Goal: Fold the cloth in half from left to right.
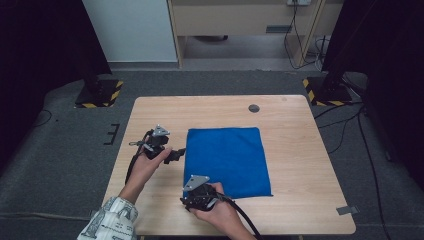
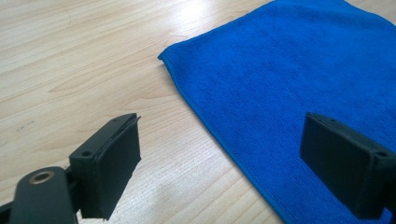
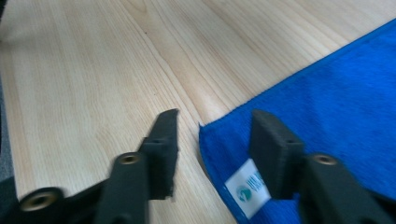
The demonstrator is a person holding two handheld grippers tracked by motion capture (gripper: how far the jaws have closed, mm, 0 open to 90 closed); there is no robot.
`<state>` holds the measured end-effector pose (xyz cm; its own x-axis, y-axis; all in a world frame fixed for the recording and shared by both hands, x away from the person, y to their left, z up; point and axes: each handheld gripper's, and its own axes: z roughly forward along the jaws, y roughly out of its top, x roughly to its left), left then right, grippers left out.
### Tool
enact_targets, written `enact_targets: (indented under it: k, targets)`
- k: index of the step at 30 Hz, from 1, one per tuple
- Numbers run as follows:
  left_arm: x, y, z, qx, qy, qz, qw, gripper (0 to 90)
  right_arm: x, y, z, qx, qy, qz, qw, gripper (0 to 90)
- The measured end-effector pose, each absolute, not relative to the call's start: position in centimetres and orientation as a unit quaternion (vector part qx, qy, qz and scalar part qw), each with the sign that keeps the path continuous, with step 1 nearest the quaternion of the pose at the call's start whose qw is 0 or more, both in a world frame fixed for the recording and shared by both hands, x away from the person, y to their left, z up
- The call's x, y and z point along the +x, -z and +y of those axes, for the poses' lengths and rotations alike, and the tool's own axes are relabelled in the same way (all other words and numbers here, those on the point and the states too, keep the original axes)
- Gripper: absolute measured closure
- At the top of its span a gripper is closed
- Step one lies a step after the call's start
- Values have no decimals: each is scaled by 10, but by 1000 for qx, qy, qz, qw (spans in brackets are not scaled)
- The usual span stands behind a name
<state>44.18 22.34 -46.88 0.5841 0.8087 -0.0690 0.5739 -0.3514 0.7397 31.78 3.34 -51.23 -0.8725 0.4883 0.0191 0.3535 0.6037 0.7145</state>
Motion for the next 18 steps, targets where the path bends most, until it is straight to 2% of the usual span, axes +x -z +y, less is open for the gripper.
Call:
enact_targets:
  k: [4,11,15,18]
  targets:
    - [440,469,226,803,-158,431,380,119,321,516,39,243,-373,891,94,440]
    - [440,468,231,795,-162,440,384,124,325,523,43,240,-348,901,93,460]
    - [439,468,233,795,-161,440,385,124,325,524,42,243,-350,900,97,520]
    - [439,468,232,794,-160,440,387,125,326,523,41,247,-351,898,101,633]
